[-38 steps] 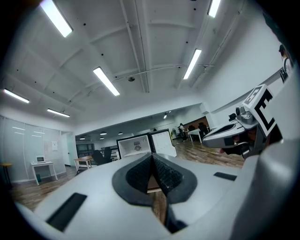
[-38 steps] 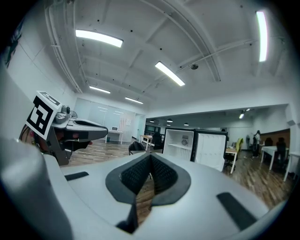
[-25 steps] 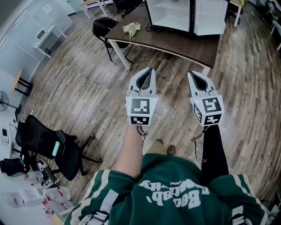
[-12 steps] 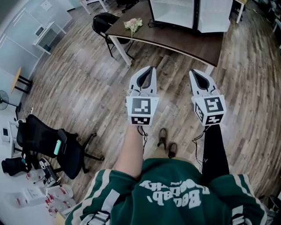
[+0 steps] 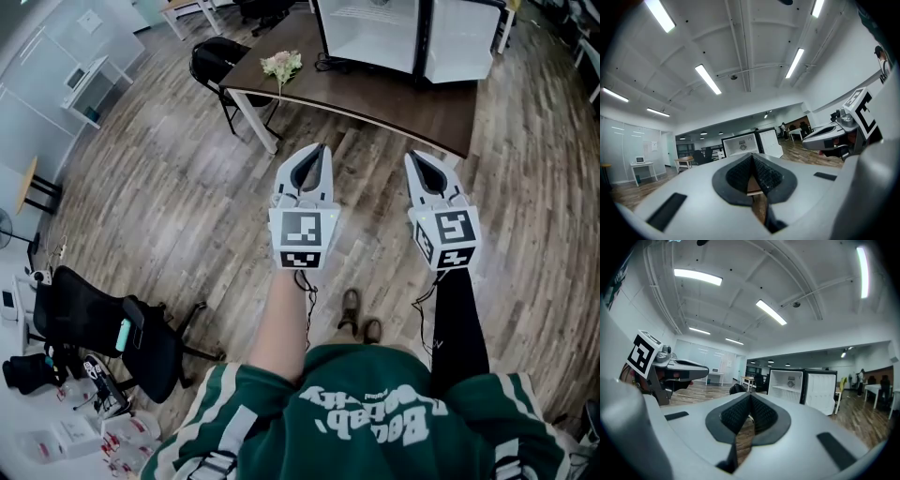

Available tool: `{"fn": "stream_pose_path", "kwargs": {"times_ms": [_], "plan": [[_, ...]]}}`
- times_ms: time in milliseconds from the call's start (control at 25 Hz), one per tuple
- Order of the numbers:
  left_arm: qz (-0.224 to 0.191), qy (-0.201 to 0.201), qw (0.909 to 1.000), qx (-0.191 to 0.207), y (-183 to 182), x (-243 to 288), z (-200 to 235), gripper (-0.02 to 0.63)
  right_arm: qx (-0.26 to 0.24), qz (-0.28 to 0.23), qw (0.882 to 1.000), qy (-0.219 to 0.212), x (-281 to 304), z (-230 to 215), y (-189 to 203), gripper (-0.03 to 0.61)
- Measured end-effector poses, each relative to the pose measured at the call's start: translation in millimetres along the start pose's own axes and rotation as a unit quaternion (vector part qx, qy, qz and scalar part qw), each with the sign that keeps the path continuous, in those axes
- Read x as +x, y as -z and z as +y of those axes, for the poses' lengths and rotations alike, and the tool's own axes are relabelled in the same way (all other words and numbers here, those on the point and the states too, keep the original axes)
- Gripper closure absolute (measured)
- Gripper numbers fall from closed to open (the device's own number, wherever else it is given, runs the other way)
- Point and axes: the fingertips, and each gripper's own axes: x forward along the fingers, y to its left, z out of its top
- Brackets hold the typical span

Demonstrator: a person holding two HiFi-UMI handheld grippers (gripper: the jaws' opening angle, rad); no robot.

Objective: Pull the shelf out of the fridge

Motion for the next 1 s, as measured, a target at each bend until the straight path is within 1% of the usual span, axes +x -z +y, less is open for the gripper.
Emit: {"fn": "stream_pose_path", "kwargs": {"times_ms": [240,440,520,720,1000], "plan": [[-0.001,0.002,0.9999,0.015,5.3,26.6,25.9,0.598,-0.010,-0.012,1.000,0.000,38.5,5.0,-11.9,0.569],[-0.001,0.005,0.9995,0.032,6.8,43.2,42.6,0.598,-0.012,-0.005,1.000,0.012,61.4,0.9,-15.0,0.569],[0.001,0.007,0.9995,0.032,8.7,49.2,48.3,0.598,-0.011,-0.004,1.000,0.019,68.4,-1.4,-16.2,0.569],[0.025,0.008,0.9993,0.027,24.0,58.6,62.2,0.598,-0.013,-0.001,0.999,0.030,81.0,0.9,-16.1,0.569],[0.029,0.015,0.9994,0.015,33.5,61.9,70.7,0.598,-0.011,0.000,0.999,0.044,86.1,1.7,-14.1,0.569]]}}
